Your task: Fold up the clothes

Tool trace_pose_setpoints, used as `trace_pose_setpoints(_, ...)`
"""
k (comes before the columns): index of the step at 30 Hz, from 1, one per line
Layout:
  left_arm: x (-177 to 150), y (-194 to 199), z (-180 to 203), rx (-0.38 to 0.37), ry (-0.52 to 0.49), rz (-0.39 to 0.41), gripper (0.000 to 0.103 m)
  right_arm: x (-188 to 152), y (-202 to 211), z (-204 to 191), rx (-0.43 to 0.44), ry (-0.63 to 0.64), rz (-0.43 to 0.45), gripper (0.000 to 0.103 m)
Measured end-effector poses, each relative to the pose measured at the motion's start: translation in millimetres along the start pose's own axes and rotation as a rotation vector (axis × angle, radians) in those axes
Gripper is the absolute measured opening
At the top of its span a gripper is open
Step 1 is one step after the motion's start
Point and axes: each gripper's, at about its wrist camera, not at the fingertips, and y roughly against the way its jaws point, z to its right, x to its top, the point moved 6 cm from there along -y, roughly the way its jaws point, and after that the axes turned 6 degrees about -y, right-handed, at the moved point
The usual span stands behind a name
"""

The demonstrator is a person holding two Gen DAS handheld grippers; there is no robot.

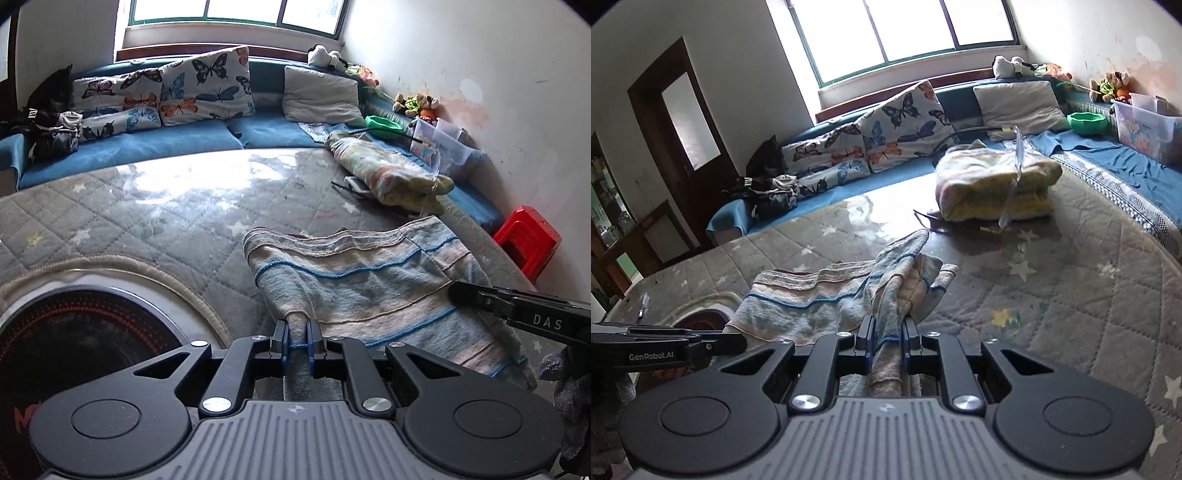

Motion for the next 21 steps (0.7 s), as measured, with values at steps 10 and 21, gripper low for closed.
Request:
trace_pose_setpoints(10, -7, -7, -6, -0.003, 0.013, -0.017, 0.014, -9, -14, 13, -0.029, -0.029, -0.043, 0.018)
trace_pose_setpoints(21, -15, -6, -4, -0.023, -0.002, -0.031, 0.012, -16, -14, 16, -0.048, -0.022, -0.071, 0.018)
